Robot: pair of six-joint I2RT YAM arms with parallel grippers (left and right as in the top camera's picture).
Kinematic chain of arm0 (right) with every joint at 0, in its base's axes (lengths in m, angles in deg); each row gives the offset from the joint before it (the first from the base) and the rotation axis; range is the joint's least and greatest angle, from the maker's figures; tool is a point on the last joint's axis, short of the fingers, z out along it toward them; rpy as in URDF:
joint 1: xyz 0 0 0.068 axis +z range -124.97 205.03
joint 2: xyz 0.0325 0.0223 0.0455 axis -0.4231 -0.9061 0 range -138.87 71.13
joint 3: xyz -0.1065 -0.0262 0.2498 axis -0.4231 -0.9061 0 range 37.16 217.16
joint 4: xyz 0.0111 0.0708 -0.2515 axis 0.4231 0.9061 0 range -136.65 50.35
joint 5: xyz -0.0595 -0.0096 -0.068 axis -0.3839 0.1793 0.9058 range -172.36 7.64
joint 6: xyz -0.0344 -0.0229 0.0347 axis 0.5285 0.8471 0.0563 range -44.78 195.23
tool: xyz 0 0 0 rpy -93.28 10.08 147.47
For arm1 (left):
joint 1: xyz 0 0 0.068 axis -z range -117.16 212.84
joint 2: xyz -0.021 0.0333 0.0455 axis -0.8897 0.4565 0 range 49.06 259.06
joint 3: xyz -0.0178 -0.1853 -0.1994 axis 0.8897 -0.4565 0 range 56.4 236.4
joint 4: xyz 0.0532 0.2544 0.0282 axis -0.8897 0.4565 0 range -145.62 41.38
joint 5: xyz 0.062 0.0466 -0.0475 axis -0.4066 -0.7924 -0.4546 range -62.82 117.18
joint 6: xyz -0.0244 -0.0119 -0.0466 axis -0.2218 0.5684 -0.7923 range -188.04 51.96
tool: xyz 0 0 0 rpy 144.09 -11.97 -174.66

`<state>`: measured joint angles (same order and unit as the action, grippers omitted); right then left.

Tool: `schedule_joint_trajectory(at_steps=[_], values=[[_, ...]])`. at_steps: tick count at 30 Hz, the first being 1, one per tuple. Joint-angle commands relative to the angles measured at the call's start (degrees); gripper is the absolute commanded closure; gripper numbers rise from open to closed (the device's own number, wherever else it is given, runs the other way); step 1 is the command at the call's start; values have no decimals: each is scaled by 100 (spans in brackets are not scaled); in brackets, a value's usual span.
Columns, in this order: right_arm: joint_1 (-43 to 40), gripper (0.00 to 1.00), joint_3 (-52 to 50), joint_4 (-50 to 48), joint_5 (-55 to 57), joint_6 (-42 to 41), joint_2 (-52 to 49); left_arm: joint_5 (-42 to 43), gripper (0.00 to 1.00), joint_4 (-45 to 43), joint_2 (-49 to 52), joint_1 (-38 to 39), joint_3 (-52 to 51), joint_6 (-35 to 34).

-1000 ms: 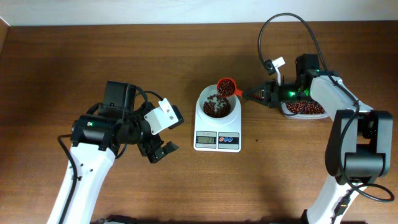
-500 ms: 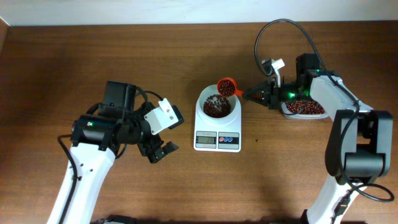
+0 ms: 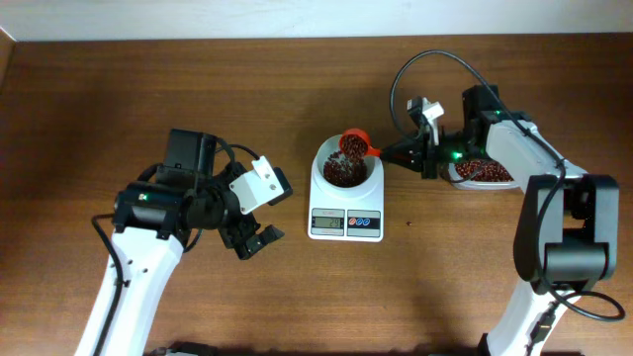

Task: Scoop and weigh 50g on scale
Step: 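Tilt the scoop with the right gripper to pour beans into the bowl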

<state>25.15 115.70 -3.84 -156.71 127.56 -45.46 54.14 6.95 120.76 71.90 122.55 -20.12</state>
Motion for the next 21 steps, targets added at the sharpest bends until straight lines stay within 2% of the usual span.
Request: schedule_joint_trajectory(at_steps=[1, 15, 19, 21], values=[[35, 96, 15, 2, 7, 146, -46, 15, 1, 0, -13, 17, -44, -72], [35, 96, 17, 63, -42, -223, -46, 15, 1, 0, -13, 17, -44, -72], [24, 96, 17, 131, -1014, -219, 44, 15, 1, 0, -13, 17, -44, -72], [46, 96, 17, 109, 291, -223, 50, 15, 1, 0, -13, 17, -44, -72]])
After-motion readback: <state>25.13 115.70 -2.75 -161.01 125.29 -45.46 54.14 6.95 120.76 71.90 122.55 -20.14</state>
